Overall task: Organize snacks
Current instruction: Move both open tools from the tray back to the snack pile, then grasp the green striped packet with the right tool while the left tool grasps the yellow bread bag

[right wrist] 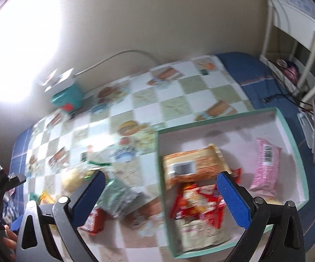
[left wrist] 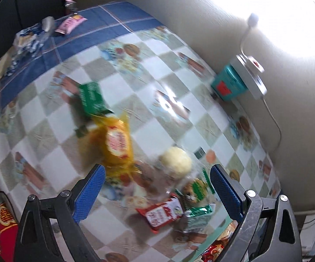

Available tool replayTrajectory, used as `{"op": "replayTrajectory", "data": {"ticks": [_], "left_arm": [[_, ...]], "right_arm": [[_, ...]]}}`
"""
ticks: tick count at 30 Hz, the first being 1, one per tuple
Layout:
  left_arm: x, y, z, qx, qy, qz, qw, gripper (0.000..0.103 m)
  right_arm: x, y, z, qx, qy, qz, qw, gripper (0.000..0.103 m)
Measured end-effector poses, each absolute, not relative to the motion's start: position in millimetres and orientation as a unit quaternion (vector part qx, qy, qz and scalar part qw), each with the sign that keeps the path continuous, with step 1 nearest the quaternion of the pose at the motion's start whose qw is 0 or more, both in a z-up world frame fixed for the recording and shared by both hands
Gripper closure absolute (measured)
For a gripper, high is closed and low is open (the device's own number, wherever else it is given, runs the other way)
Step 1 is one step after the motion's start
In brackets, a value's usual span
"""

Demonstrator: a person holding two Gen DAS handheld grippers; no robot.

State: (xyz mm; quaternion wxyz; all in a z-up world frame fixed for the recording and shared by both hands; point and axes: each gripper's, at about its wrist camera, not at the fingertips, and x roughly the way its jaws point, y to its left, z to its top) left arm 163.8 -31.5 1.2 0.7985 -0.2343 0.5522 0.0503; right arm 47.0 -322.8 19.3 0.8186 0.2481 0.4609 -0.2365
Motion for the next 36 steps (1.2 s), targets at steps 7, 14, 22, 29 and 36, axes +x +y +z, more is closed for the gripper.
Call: {"op": "replayTrajectory", "data": {"ticks": [7,14,22,29,36], "left_arm": [[157,20,18,-0.247,0.539,0.077,0.801,0.006],[150,64,22,-0.266,0.534,0.098,0.796,0.006],[139,102,15,-0.290,0.536,0.106,0.786,0.006],[137,113,-2,-0.295,0.554,0.103,0.772,0.006],[151,104,-17,-0.277,0.572,0.094,0.766,0.006]], "right_arm": [[63,-269,34,0.217,0.472,-0.194,0.832,0.000],[62,-243,40,0.226,0.478,-0.184,0.829,0.000],[46,-253,39,0.245,0.480,-0.210,0.816,0.000],[37,-276,29,0.272,0.482,-0.237,0.798,0.000],[46,-279,10,0.273,0.499,-0.243,0.786,0.000]]}}
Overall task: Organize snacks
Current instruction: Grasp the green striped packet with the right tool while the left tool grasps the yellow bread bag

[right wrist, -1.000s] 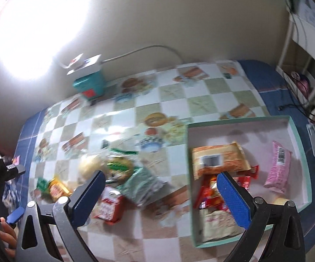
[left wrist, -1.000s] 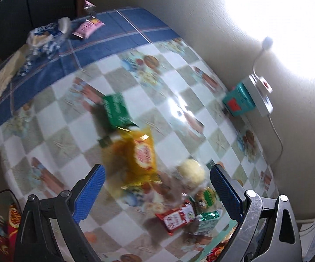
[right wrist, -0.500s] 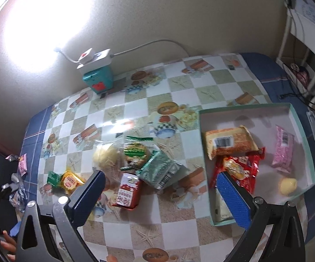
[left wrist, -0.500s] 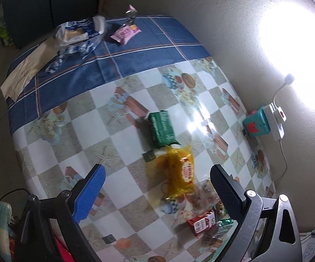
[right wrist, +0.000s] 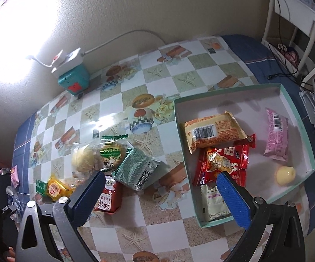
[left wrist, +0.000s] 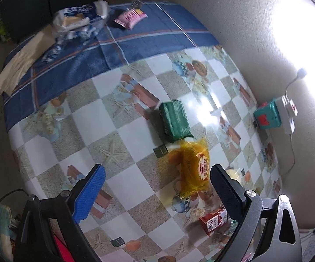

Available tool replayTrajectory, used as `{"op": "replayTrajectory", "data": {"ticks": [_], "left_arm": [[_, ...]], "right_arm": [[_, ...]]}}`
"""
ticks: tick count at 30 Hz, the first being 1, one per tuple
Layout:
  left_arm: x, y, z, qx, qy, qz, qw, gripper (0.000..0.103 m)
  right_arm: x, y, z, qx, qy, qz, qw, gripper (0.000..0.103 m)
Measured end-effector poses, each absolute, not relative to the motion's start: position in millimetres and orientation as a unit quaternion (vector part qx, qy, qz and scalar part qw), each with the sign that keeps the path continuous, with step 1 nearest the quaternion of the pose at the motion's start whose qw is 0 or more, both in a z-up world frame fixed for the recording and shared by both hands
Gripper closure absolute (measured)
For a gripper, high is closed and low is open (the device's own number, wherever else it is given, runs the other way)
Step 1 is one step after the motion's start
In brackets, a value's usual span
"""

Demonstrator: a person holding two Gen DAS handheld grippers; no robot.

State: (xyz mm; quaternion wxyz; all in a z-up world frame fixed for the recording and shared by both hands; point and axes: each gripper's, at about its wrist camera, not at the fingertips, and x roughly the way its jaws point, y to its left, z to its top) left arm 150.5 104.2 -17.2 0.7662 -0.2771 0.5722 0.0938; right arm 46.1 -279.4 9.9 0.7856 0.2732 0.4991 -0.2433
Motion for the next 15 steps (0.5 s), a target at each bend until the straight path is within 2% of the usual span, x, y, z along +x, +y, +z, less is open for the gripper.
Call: {"op": "replayTrajectory", "data": {"ticks": [15], "left_arm": [[192,44,-51,-0.224,0.610,0.045,0.759,0.006]], "right_arm": [[97,-249,-48,0.231,0.551,-0.216,0.772,0.000]]}}
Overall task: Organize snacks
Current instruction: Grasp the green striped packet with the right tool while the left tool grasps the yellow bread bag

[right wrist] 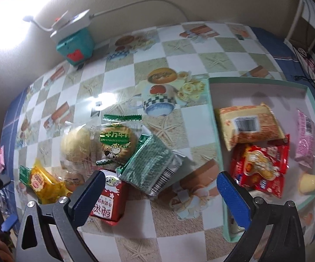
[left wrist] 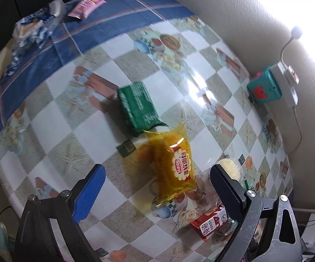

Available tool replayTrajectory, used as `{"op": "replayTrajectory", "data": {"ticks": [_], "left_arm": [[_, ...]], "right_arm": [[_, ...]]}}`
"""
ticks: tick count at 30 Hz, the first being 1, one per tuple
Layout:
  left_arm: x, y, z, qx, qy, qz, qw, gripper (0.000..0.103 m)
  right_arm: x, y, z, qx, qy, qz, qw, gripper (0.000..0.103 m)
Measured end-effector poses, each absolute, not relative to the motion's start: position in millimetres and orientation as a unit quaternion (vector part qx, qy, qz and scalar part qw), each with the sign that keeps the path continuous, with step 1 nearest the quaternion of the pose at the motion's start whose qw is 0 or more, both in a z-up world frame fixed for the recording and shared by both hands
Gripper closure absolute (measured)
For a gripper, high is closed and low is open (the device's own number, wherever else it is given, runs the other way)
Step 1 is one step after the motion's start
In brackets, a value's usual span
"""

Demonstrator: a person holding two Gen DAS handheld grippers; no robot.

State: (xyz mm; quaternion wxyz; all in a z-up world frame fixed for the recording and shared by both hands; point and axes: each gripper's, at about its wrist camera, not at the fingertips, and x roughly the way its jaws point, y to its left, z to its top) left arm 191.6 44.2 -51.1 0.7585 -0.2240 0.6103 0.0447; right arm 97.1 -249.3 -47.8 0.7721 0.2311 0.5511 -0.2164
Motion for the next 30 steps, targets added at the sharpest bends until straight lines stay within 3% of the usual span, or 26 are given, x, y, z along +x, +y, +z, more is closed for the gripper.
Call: {"op": "replayTrajectory", "data": {"ticks": [11,25,30], "left_arm": [[206,4,-86,-0.177,0.638,0.024,0.750,0.006],[215,7,-111,-0.179,0.644,0.034,0.743,0.006],[223,2,-115,-0.173,0.641,0.034,0.747,0.007]], "right_arm": [[111,-250,-73,0.231,0.559,-0.209,0.768,0.001],[114,-256,-89,0.261,0.559,-0.204,0.760,0.001],[108,-260,-90,0.274,0.554,-0.199,0.760,0.009]]}}
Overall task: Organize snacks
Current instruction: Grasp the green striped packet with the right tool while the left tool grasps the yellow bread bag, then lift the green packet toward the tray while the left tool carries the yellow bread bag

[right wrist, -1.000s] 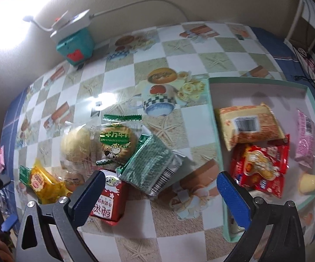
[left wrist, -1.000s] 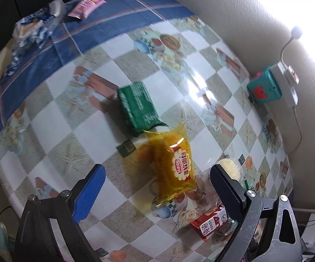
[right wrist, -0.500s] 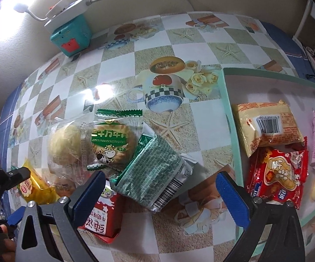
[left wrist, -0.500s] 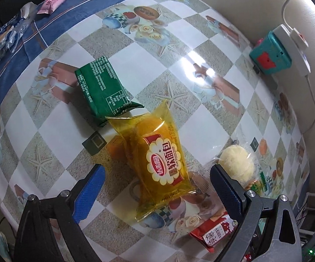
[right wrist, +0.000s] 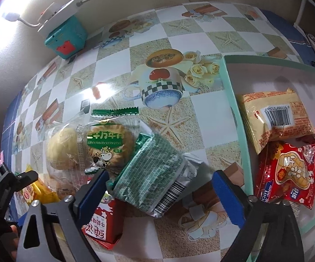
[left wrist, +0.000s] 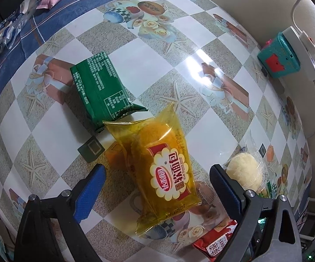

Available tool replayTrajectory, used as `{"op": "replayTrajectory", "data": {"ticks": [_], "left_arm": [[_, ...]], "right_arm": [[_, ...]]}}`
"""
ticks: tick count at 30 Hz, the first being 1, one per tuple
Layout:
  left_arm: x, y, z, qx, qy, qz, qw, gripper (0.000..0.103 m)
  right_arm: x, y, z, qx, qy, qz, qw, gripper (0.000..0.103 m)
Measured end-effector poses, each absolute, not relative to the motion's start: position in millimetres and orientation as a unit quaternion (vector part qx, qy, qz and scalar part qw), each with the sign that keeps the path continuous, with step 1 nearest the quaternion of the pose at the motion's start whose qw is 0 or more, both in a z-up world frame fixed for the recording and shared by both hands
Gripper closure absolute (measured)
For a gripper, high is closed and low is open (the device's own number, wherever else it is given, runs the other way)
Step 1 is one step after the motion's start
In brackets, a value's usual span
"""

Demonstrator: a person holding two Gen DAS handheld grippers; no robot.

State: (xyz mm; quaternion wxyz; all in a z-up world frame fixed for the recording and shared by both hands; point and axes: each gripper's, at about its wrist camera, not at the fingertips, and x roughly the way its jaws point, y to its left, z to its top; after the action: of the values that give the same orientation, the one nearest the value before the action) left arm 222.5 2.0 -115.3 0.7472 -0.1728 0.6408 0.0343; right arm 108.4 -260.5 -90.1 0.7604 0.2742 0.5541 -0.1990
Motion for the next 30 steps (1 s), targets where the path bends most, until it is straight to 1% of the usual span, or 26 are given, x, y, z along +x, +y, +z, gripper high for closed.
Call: {"op": "replayTrajectory", "data": {"ticks": [1,3,4,5,7,9,10,11,20,30], "left_arm": [[224,0,-115,-0.172,0.640,0.034,0.748,0.008],[225,-1,-115,-0.171,0.638,0.033,0.750,0.013],[226,-3,-115,-0.171,0.637,0.034,0.751,0.022],[227,-4,-115,-0.170,0.637,0.034,0.751,0.026],[228,-4,-117,-0.170,0.637,0.033,0.751,0.029],[226,-4,-117,-0.171,0.638,0.034,0.750,0.035],[225,-3,-118,-0.171,0.638,0.034,0.750,0.041],[225,-3,-118,-0.172,0.638,0.034,0.750,0.045],[223,-3,-115,-0.179,0.634,0.030,0.752,0.053],[220,4,-97,-0.201,0.622,0.008,0.757,0.055]], "right_arm": [[107,-261,-89,0.275,0.553,-0.198,0.761,0.011],[107,-260,-88,0.275,0.552,-0.194,0.763,0.019],[108,-259,-88,0.276,0.551,-0.192,0.764,0.020],[108,-258,-88,0.276,0.550,-0.193,0.764,0.021],[109,-257,-87,0.275,0.550,-0.192,0.765,0.022],[109,-256,-86,0.276,0.548,-0.191,0.766,0.025],[109,-256,-86,0.277,0.547,-0.189,0.767,0.029],[110,-256,-86,0.279,0.546,-0.186,0.768,0.032],[113,-256,-86,0.278,0.545,-0.185,0.770,0.034],[111,-258,-73,0.277,0.532,-0.183,0.779,0.035]]}}
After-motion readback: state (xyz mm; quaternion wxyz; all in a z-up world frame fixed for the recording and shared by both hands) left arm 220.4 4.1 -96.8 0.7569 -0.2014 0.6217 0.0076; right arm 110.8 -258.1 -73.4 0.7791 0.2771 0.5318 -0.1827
